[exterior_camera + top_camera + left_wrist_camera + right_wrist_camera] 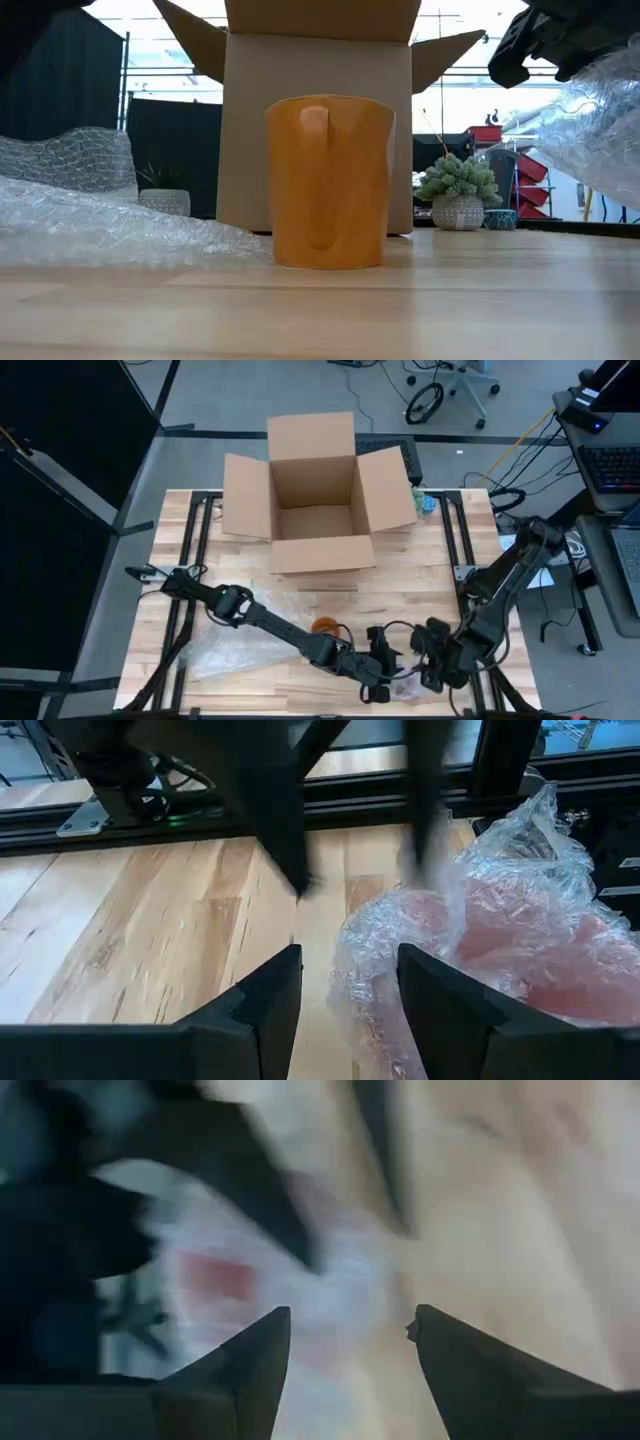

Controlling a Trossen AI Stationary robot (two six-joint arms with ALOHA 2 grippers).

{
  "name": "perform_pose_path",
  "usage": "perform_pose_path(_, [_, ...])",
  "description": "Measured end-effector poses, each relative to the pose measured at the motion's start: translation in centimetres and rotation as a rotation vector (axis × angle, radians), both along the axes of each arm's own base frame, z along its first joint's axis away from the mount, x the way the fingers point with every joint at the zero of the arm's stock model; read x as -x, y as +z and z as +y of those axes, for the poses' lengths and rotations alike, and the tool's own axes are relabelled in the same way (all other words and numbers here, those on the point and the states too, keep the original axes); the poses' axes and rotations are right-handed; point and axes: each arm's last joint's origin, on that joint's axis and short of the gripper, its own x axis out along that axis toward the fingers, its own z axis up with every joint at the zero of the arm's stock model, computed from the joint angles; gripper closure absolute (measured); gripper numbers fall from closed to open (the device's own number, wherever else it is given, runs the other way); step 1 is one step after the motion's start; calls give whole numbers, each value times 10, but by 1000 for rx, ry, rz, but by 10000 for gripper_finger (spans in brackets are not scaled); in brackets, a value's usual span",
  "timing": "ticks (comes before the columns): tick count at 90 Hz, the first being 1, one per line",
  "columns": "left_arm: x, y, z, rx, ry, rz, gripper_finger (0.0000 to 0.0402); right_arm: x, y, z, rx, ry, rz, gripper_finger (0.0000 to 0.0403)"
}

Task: Wrap mug
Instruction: Wrap the pink mug with the transparent bubble wrap

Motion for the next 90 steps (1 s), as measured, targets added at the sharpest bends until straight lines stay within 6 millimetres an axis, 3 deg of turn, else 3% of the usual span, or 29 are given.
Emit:
perform_pose_path(71, [0,-1,1,6,7,10,247,-40,-74,10,99,-120,227,209])
perform_pose_path(79, [0,-1,1,7,12,11,247,-41,-77,12,87,-128,241,237])
perform_pose_path(90, [0,-1,2,-2,29,10,247,-41,-77,12,93,-128,241,329])
